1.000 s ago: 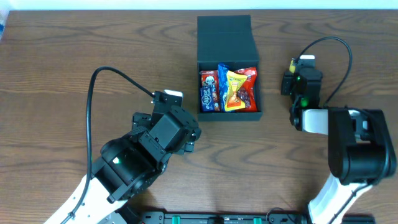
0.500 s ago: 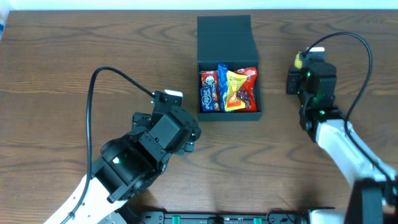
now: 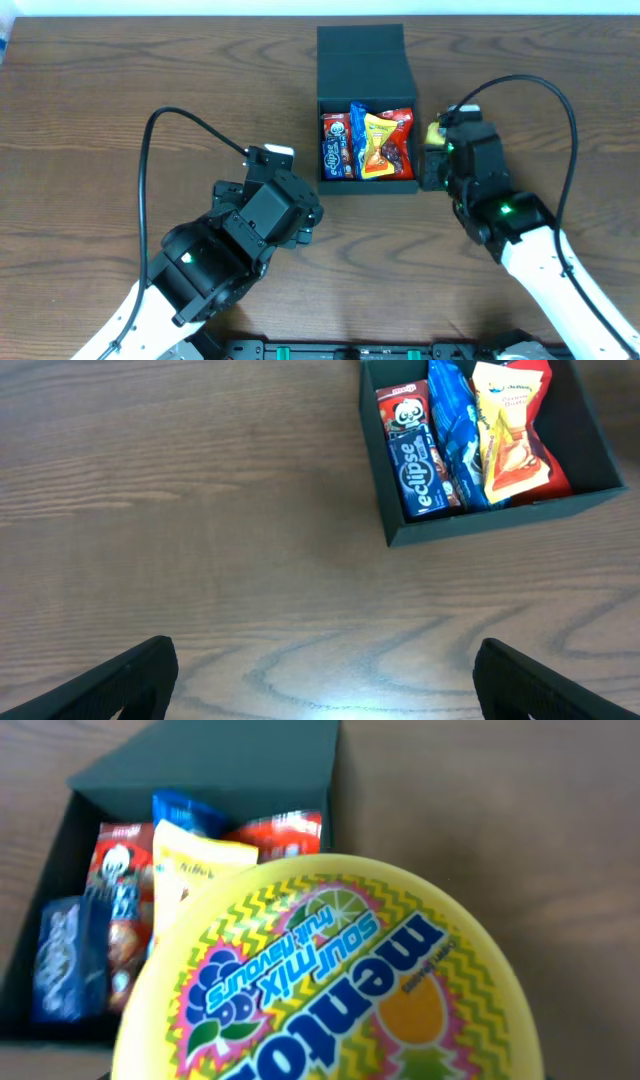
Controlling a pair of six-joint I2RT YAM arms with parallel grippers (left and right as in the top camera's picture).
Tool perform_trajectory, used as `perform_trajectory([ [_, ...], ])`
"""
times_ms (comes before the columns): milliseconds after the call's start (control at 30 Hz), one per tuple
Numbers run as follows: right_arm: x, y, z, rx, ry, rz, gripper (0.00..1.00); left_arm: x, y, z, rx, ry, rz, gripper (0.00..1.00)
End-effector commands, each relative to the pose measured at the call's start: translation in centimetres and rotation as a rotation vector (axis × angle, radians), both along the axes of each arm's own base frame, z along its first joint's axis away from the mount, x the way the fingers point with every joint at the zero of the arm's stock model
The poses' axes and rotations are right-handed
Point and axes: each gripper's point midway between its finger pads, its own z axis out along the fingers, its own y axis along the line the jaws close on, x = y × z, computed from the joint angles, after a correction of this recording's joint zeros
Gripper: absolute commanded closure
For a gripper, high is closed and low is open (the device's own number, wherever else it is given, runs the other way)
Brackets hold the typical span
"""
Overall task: Pack container
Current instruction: 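Lift the Mentos bottle and carry it left over the black box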
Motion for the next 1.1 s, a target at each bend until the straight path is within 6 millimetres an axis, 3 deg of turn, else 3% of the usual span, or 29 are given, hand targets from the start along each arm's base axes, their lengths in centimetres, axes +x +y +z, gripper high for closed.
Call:
perform_trajectory([
  [0, 0.6, 2.5, 2.9, 0.166, 0.0, -0.028, 0.98, 0.2, 0.4, 0.1, 0.005, -0.009, 0.021, 0.05],
  [200, 0.2, 7.2, 2.4, 0.294, 0.133, 0.105, 0.99, 0.2, 0.4, 0.1, 0.005, -0.009, 0.021, 0.05],
  [433, -1.1, 9.2, -1.4, 0.365, 0.399, 0.098, 0.99, 0.2, 0.4, 0.1, 0.005, -0.009, 0.021, 0.05],
  [600, -1.2, 8.0, -2.4, 0.301, 0.529, 0.066, 0.99, 0.2, 0.4, 0.1, 0.005, -0.009, 0.021, 0.05],
  [867, 0.0, 6.5, -0.8, 0.237, 0.508, 0.121, 0.99, 0.2, 0.4, 0.1, 0.005, -0.009, 0.021, 0.05],
  [1067, -0.4, 4.4, -1.9, 0.186, 0.556, 0.133, 0.99, 0.2, 0.4, 0.1, 0.005, -0.009, 0.021, 0.05],
])
